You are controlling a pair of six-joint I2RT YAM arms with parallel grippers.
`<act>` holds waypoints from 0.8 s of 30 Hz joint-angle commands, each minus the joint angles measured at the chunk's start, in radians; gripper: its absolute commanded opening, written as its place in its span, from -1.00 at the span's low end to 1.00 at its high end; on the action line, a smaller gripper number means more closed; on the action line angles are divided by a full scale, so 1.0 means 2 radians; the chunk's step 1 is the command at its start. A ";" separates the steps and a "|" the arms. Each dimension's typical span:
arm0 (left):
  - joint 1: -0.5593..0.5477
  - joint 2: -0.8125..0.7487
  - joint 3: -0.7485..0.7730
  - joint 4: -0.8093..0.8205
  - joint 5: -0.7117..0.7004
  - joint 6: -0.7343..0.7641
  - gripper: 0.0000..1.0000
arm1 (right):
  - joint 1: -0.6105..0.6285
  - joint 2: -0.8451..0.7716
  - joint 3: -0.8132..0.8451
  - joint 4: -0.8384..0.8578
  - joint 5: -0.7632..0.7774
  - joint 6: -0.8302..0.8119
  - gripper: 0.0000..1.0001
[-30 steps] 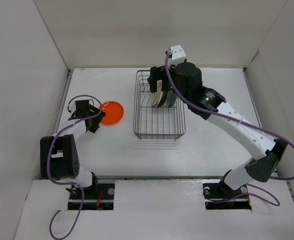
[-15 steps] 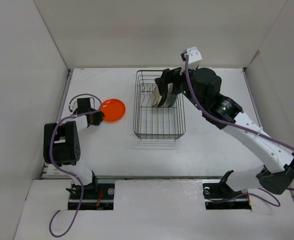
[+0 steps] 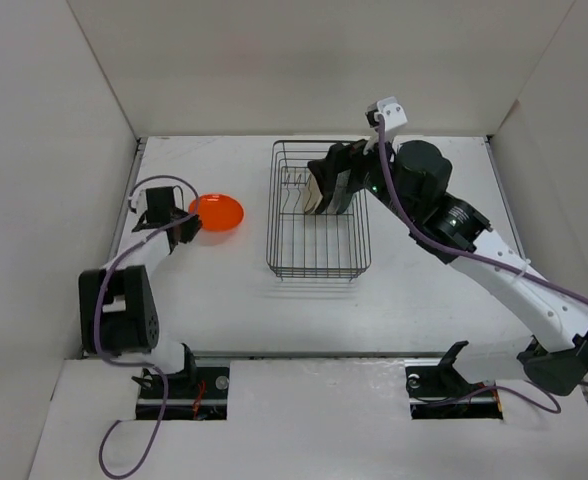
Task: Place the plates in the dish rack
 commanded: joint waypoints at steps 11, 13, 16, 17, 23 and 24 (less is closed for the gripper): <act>-0.032 -0.274 0.091 0.013 0.105 0.200 -1.00 | -0.083 0.057 -0.001 0.143 -0.274 -0.003 1.00; -0.032 -0.298 0.076 0.039 0.135 0.200 -1.00 | -0.095 0.089 0.025 0.154 -0.310 0.023 1.00; -0.032 -0.321 0.061 0.072 0.179 0.195 -1.00 | -0.101 0.129 0.056 0.159 -0.343 0.041 1.00; -0.032 -0.321 0.056 0.078 0.204 0.186 -1.00 | -0.101 0.136 0.061 0.163 -0.349 0.045 1.00; -0.032 -0.321 0.032 0.154 0.268 0.152 -1.00 | -0.101 0.177 0.076 0.181 -0.381 0.071 1.00; -0.032 -0.321 0.032 0.158 0.272 0.144 -1.00 | -0.101 0.184 0.076 0.188 -0.388 0.080 1.00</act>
